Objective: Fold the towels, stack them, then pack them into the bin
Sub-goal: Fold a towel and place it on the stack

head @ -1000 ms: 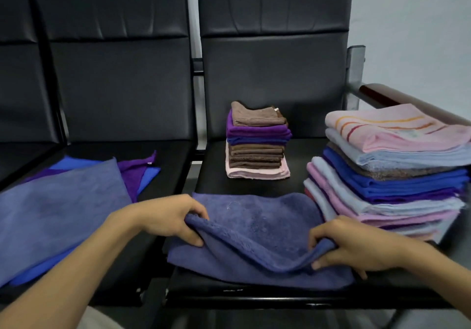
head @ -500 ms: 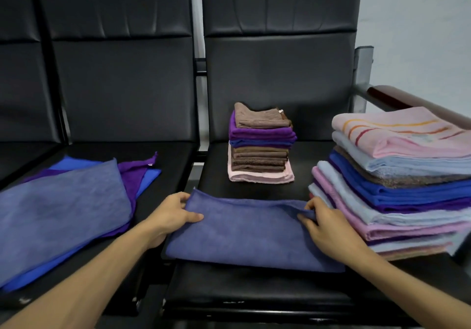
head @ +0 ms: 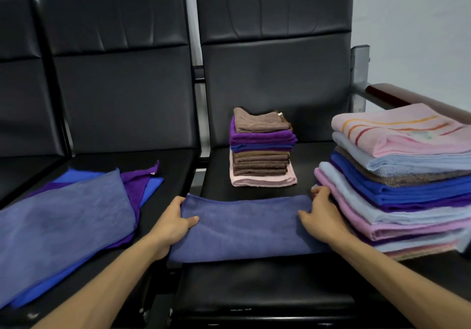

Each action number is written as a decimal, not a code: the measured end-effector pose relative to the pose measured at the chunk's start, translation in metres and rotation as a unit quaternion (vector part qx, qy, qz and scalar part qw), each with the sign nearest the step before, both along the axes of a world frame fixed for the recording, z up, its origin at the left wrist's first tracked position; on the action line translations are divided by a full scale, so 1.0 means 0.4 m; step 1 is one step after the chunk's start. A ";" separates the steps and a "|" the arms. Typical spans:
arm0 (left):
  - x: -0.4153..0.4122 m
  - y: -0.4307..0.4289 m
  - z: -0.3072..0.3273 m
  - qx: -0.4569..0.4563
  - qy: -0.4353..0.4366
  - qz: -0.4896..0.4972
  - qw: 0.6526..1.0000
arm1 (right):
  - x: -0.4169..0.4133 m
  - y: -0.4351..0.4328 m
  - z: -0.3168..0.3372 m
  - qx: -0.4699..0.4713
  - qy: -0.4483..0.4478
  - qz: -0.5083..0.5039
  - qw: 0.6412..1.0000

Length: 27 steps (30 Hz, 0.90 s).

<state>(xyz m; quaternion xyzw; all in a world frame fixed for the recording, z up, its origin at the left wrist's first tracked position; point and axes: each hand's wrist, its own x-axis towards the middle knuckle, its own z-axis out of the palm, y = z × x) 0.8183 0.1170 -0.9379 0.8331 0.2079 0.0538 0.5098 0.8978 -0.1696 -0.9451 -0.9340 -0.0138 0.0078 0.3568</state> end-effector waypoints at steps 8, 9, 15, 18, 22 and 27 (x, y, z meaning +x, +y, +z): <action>0.006 0.006 -0.005 0.054 0.023 -0.002 0.998 | -0.014 -0.015 -0.013 -0.070 -0.114 0.069 0.989; 0.005 0.006 -0.004 0.086 0.036 -0.007 0.996 | -0.022 -0.013 -0.016 -0.130 -0.152 0.104 0.974; 0.003 -0.003 0.022 0.284 0.183 -0.053 0.940 | -0.077 0.025 -0.028 -0.266 -0.145 0.336 0.892; -0.004 -0.009 0.041 0.236 0.242 -0.058 0.939 | -0.075 0.028 -0.043 -0.286 -0.038 0.375 0.881; -0.025 -0.017 0.080 0.248 0.165 -0.082 0.951 | -0.067 0.034 -0.037 -0.276 -0.029 0.374 0.885; -0.046 -0.057 0.154 0.037 -0.022 -0.087 0.995 | -0.096 0.045 -0.015 -0.269 -0.047 0.367 0.889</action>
